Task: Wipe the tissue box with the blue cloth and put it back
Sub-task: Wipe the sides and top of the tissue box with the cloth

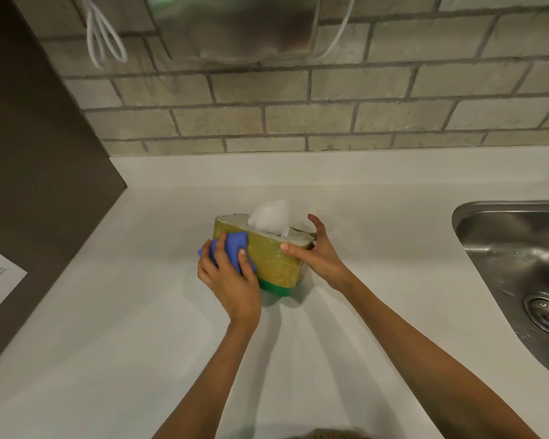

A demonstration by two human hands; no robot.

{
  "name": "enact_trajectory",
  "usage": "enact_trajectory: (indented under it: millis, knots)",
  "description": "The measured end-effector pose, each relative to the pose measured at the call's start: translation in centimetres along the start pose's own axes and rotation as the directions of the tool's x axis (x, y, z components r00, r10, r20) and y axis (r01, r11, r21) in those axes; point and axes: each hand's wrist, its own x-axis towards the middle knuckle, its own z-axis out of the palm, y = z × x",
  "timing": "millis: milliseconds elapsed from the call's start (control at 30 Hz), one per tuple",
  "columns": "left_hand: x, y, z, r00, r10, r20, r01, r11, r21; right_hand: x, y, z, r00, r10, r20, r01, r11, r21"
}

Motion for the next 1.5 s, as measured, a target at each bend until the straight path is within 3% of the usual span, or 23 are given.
enact_trajectory:
  millis: [300,500,733,833,933,1033,1267,1500]
  knots:
    - [-5.9,1.0,0.3,0.96,0.195,0.202,-0.212,0.975,0.064,-1.1,-0.1,1.2,0.99,-0.118,-0.083,0.118,0.993,0.001]
    - [-5.3,0.9,-0.2,0.982,0.022,0.187,-0.021,1.0,-0.002,-1.8,-0.2,2.1,0.978,-0.162,-0.13,0.142,0.979,-0.148]
    - [-2.5,0.4,-0.8,0.958,-0.178,0.224,0.218,0.961,-0.169,-2.6,-0.9,2.3,0.976,-0.173,-0.131,0.165,0.984,-0.069]
    - [-1.1,0.1,-0.8,0.91,-0.32,0.263,0.381,0.895,-0.233,-3.3,-0.6,2.3,0.975,-0.191,-0.115,0.186,0.981,-0.056]
    - [0.0,-0.3,-1.0,0.814,-0.49,0.311,0.567,0.788,-0.241,-4.4,-0.1,2.6,0.974,-0.211,-0.087,0.208,0.977,-0.052]
    - [0.8,-0.2,-1.4,0.742,-0.563,0.364,0.66,0.708,-0.25,-5.3,0.1,2.8,0.971,-0.232,-0.064,0.228,0.972,-0.059]
    - [3.4,-1.1,-2.0,0.76,-0.479,0.44,0.608,0.763,-0.22,-7.4,0.6,3.5,0.966,-0.256,-0.025,0.255,0.966,-0.038]
    - [6.9,-1.5,-1.9,0.817,-0.377,0.436,0.468,0.875,-0.122,-8.2,1.0,4.7,0.971,-0.236,-0.038,0.226,0.958,-0.179]
